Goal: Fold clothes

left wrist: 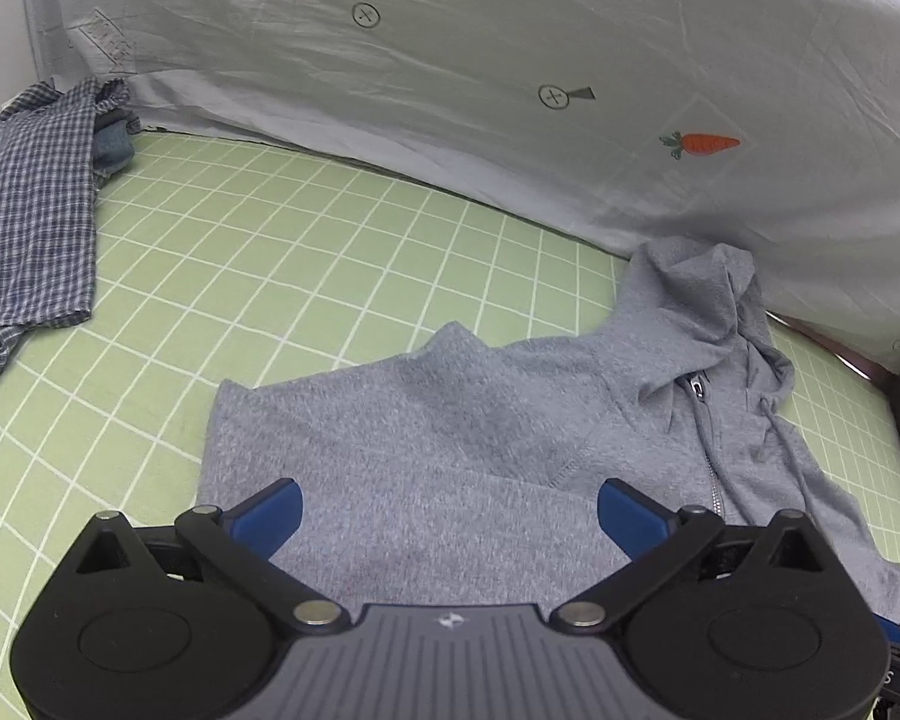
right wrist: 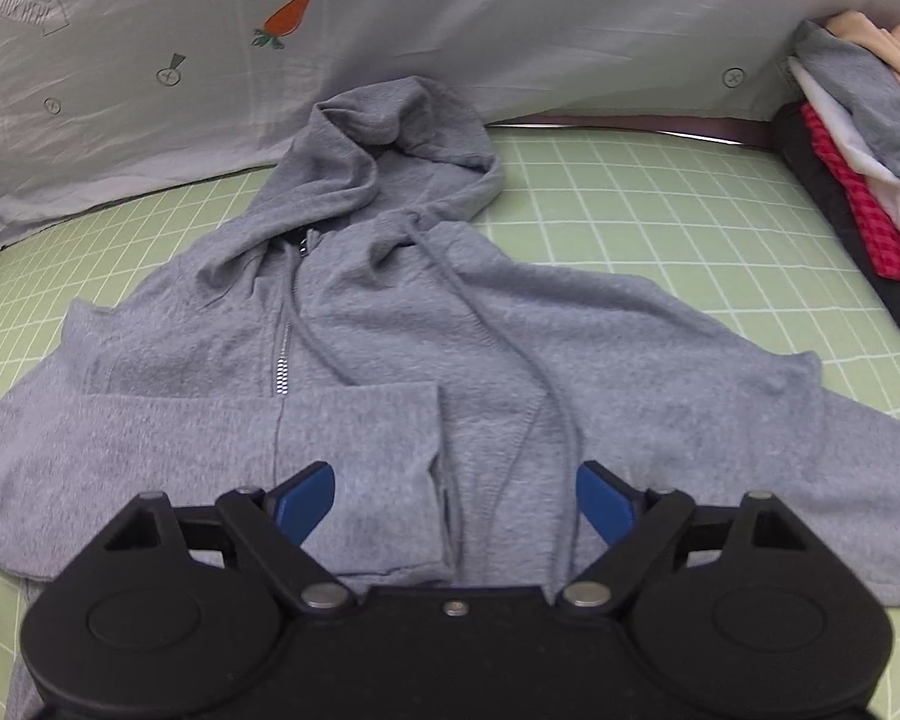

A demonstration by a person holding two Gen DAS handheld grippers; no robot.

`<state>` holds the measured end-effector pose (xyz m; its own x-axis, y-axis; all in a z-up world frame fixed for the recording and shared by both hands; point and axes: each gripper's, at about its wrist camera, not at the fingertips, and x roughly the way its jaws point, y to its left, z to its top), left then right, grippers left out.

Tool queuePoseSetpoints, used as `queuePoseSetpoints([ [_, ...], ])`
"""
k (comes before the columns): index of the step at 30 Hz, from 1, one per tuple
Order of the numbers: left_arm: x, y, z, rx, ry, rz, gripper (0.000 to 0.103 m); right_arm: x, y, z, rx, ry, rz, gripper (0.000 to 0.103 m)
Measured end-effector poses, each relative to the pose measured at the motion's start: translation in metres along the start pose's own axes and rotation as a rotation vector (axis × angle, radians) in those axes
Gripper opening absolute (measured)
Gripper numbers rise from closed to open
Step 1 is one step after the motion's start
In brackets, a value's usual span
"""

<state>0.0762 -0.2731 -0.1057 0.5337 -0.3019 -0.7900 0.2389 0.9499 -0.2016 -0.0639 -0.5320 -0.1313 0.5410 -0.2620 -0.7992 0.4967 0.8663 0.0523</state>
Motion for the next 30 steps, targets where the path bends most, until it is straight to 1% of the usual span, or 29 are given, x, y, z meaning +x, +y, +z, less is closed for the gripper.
queuePoseSetpoints([
  [1, 0.002, 0.0, 0.0, 0.002, 0.002, 0.009, 0.103, 0.003, 0.003, 0.0, -0.007, 0.004, 0.003, 0.085],
  [3, 0.006, 0.0, 0.001, -0.007, 0.003, 0.04, 0.103, 0.007, 0.007, 0.0, -0.014, 0.011, 0.013, 0.076],
  [4, 0.007, 0.001, 0.001, -0.01, 0.003, 0.054, 0.103, 0.009, 0.008, 0.0, -0.019, 0.015, 0.015, 0.074],
  [5, 0.008, 0.001, 0.001, -0.004, 0.004, 0.068, 0.103, 0.011, 0.01, 0.0, -0.025, 0.02, 0.017, 0.068],
  [6, 0.009, 0.0, 0.001, 0.007, 0.006, 0.08, 0.103, 0.012, 0.011, -0.001, -0.03, 0.024, 0.021, 0.06],
  [7, 0.01, 0.0, 0.001, 0.018, 0.008, 0.092, 0.103, 0.014, 0.012, -0.001, -0.034, 0.028, 0.027, 0.057],
  [8, 0.011, 0.0, 0.001, 0.028, 0.012, 0.101, 0.102, 0.015, 0.013, -0.002, -0.038, 0.031, 0.035, 0.051],
  [9, 0.012, 0.0, 0.001, 0.032, 0.017, 0.103, 0.102, 0.015, 0.014, -0.003, -0.04, 0.029, 0.042, 0.046],
  [10, 0.012, 0.001, 0.001, 0.032, 0.021, 0.105, 0.102, 0.015, 0.014, -0.003, -0.046, 0.027, 0.048, 0.044],
  [12, 0.012, 0.001, 0.0, 0.033, 0.023, 0.109, 0.102, 0.016, 0.016, -0.003, -0.069, 0.027, 0.047, 0.034],
  [13, 0.012, 0.001, 0.001, 0.036, 0.021, 0.11, 0.102, 0.016, 0.017, -0.003, -0.083, 0.027, 0.047, 0.031],
  [14, 0.012, 0.001, 0.001, 0.039, 0.018, 0.109, 0.102, 0.016, 0.017, -0.003, -0.098, 0.027, 0.047, 0.024],
  [15, 0.012, 0.0, 0.001, 0.04, 0.014, 0.111, 0.102, 0.016, 0.018, -0.003, -0.113, 0.027, 0.046, 0.009],
  [16, 0.012, 0.0, 0.001, 0.039, 0.009, 0.113, 0.102, 0.016, 0.018, -0.002, -0.123, 0.025, 0.043, 0.004],
  [18, 0.011, 0.0, 0.001, 0.037, -0.004, 0.114, 0.102, 0.013, 0.017, 0.0, -0.132, 0.013, 0.041, 0.002],
  [19, 0.011, 0.0, 0.001, 0.035, -0.012, 0.104, 0.103, 0.008, 0.015, 0.001, -0.13, -0.007, 0.044, 0.002],
  [21, 0.01, 0.002, 0.003, 0.031, -0.001, 0.057, 0.103, -0.003, 0.011, 0.005, -0.125, -0.05, 0.048, 0.002],
  [22, 0.009, 0.002, 0.003, 0.028, 0.0, 0.053, 0.103, -0.009, 0.01, 0.007, -0.122, -0.072, 0.05, 0.002],
  [24, 0.006, 0.002, 0.004, 0.029, -0.012, 0.056, 0.103, -0.019, 0.0, 0.016, -0.103, -0.112, 0.037, 0.002],
  [30, -0.004, -0.004, 0.012, 0.073, -0.065, 0.071, 0.103, -0.05, -0.032, 0.041, -0.04, -0.23, -0.01, 0.001],
])
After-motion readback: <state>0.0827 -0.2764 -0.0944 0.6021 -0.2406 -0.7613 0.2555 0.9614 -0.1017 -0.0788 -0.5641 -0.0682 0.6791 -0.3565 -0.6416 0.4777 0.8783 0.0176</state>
